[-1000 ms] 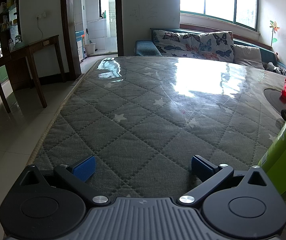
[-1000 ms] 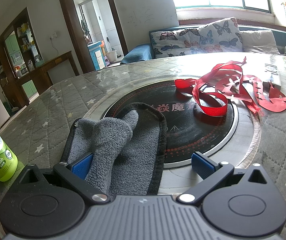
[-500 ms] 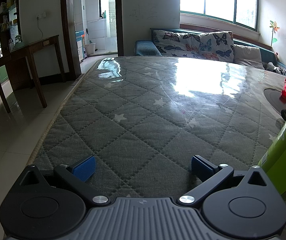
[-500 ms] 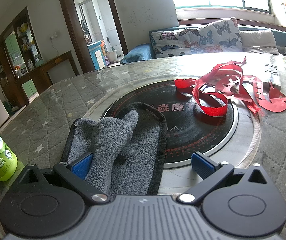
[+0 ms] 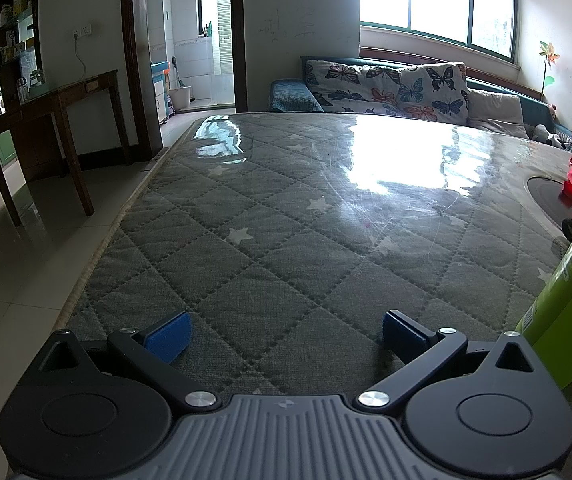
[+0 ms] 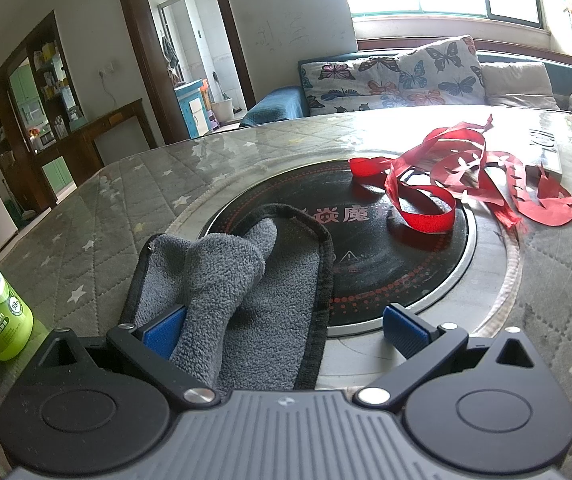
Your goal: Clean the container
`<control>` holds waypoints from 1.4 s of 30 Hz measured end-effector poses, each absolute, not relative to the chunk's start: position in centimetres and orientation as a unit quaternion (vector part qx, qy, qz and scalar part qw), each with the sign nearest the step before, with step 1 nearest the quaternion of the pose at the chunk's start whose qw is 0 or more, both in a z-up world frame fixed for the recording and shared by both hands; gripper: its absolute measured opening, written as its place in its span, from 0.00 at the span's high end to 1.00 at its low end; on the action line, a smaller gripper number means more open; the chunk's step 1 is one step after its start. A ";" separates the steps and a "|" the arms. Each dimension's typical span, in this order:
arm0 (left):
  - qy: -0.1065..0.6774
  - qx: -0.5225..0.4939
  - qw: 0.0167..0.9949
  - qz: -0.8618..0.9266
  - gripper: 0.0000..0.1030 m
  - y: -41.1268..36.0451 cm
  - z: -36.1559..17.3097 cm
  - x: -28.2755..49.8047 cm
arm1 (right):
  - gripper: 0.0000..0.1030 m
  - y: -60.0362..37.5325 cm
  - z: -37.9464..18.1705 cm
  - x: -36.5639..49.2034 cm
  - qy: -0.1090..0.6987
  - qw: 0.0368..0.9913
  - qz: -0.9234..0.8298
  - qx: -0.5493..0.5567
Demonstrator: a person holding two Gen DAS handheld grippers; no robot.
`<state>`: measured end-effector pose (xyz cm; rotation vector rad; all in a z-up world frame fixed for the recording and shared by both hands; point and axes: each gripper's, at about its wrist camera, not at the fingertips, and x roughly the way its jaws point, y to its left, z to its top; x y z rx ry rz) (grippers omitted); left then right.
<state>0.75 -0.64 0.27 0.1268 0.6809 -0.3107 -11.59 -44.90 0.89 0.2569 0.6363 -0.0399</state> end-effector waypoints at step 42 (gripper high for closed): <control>0.332 0.062 0.929 -0.152 0.00 -0.7 0.2 0.8 | 0.00 -44.1 0.8 -10.8 0.325 0.941 -0.029 0.095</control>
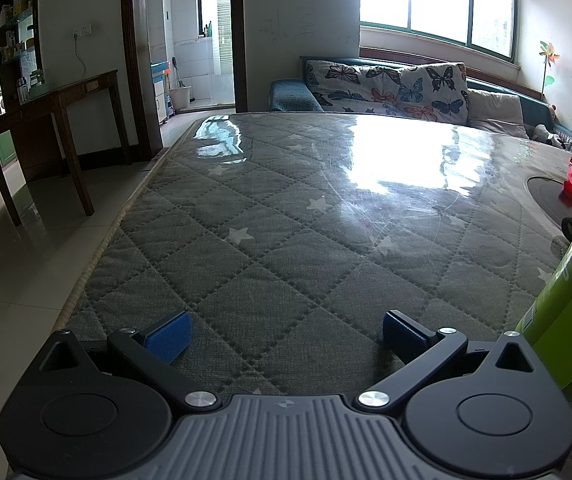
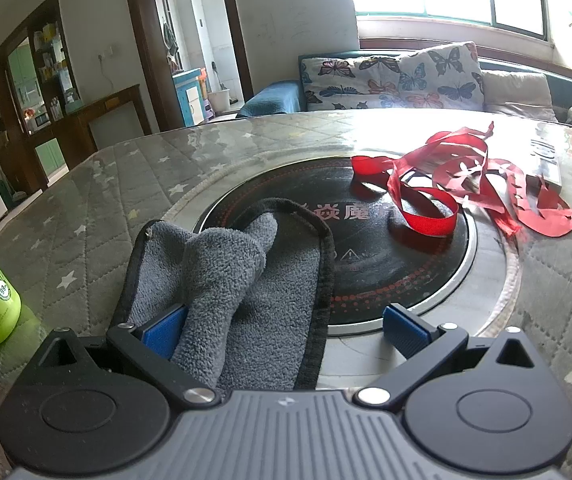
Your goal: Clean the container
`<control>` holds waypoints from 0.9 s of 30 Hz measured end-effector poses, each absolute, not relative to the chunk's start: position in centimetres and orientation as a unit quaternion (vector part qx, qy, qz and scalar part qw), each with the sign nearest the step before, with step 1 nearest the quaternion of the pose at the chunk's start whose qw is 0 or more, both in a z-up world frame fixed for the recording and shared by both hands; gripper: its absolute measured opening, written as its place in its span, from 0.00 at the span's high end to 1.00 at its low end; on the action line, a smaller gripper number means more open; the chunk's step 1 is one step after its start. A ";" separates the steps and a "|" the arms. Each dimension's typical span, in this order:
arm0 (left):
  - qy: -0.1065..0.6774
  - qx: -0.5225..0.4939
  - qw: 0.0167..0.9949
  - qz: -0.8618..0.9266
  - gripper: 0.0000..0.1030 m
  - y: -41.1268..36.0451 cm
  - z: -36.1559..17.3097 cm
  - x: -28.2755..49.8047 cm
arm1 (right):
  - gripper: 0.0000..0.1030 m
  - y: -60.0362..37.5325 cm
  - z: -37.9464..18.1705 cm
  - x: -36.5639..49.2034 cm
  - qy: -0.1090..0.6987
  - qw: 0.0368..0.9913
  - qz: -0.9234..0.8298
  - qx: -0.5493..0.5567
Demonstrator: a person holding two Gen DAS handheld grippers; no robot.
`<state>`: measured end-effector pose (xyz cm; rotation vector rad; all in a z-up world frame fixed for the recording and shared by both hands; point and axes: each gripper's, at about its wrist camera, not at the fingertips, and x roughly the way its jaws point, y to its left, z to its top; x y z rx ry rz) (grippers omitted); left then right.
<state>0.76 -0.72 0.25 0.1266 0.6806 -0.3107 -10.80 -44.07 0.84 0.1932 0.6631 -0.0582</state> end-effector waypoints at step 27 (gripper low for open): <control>0.332 0.062 0.929 -0.151 0.00 -0.7 0.3 0.7 | 0.00 -43.9 0.8 -10.4 0.330 0.940 -0.032 0.082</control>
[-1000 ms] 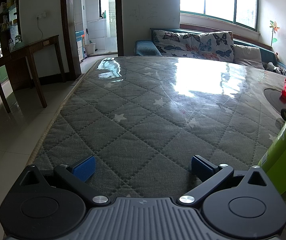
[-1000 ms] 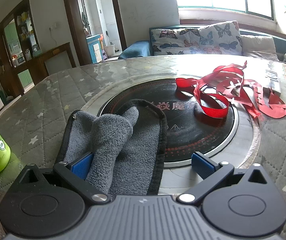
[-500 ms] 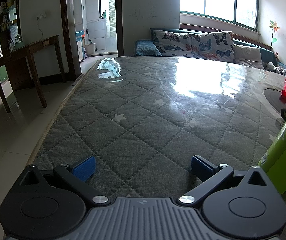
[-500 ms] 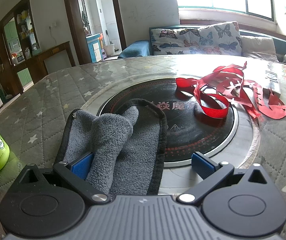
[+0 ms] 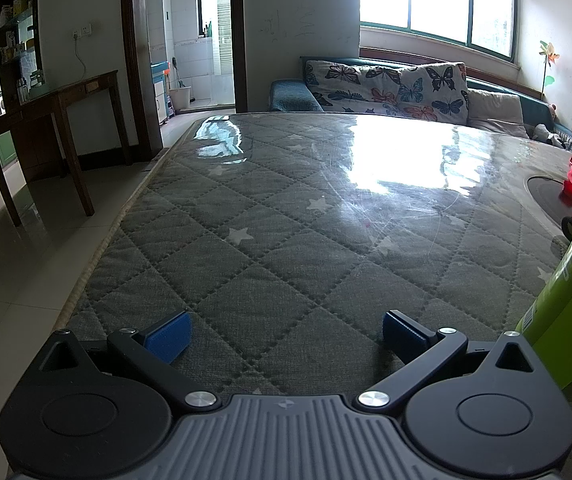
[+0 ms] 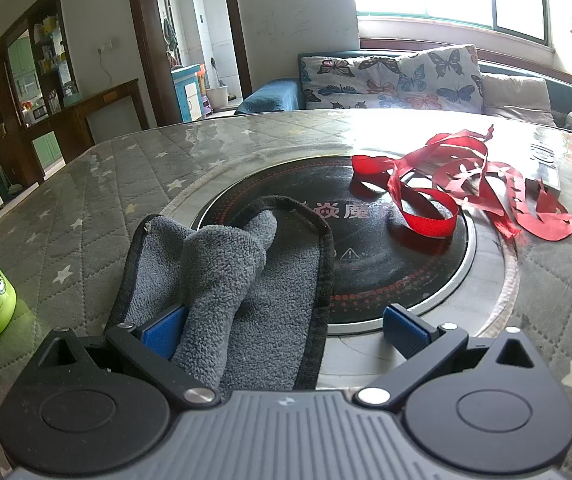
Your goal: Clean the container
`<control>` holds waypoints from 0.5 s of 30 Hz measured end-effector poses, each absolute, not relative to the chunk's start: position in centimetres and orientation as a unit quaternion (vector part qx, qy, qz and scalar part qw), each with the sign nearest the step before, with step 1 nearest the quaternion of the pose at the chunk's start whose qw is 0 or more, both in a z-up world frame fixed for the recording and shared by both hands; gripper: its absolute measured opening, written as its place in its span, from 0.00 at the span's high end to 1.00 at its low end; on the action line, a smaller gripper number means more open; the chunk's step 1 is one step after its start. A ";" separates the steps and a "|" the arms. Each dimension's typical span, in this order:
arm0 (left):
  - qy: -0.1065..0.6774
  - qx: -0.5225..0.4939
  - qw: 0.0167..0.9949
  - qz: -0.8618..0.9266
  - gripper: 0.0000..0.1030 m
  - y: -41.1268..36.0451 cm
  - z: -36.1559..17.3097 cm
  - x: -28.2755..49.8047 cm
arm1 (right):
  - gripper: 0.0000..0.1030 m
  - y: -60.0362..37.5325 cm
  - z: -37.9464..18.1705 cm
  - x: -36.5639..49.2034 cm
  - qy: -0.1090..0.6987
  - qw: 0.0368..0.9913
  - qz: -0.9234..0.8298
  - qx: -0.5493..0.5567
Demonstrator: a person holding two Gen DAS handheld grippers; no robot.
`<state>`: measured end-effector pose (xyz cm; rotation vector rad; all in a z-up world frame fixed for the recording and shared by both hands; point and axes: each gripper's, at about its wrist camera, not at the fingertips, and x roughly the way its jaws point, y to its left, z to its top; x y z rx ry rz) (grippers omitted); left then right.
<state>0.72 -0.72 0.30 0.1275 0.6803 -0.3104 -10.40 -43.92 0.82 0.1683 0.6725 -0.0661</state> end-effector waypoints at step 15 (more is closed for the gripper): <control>0.334 0.058 0.930 -0.139 0.00 -0.8 0.4 0.7 | 0.00 -44.0 0.8 -10.3 0.329 0.940 -0.032 0.083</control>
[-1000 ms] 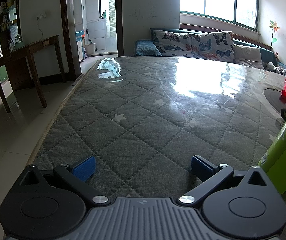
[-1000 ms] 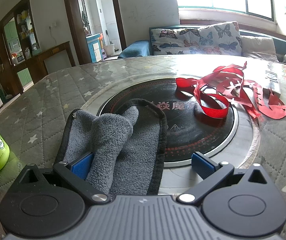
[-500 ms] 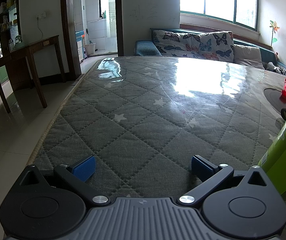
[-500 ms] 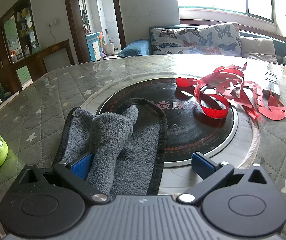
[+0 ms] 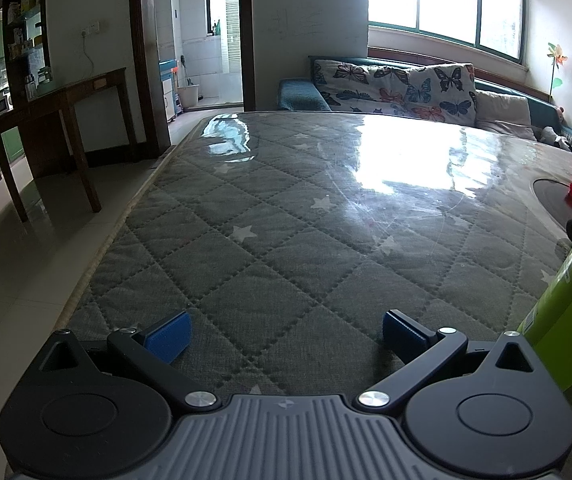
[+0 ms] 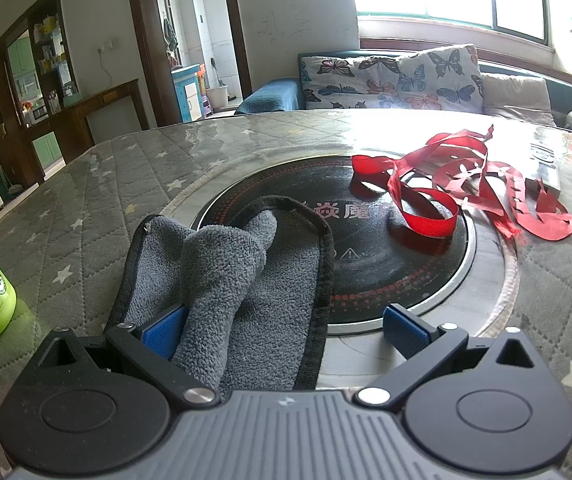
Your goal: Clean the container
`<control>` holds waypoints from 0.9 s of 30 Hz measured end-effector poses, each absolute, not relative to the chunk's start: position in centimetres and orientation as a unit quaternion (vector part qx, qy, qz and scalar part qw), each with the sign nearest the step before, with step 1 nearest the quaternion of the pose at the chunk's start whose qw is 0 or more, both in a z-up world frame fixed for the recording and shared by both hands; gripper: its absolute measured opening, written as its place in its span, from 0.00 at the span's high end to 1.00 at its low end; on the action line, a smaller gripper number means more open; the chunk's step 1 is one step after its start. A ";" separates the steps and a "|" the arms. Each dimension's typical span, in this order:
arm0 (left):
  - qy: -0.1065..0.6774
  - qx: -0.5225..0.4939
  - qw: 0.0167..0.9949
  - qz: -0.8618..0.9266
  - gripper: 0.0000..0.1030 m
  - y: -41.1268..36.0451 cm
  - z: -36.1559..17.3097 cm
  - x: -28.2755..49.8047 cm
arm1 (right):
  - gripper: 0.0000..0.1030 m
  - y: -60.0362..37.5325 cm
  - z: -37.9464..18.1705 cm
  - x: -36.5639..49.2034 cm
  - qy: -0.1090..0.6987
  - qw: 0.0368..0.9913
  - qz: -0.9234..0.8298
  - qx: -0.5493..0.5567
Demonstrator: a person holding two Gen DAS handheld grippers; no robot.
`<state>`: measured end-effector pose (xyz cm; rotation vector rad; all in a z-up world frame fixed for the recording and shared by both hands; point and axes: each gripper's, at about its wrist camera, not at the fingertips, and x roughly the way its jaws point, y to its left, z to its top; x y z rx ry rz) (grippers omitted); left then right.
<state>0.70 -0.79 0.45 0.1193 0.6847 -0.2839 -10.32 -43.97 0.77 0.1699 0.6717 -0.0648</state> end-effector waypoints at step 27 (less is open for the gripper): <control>0.337 0.045 0.936 -0.095 0.00 -1.0 0.7 -0.2 | 0.00 -44.0 0.8 -10.4 0.329 0.940 -0.031 0.084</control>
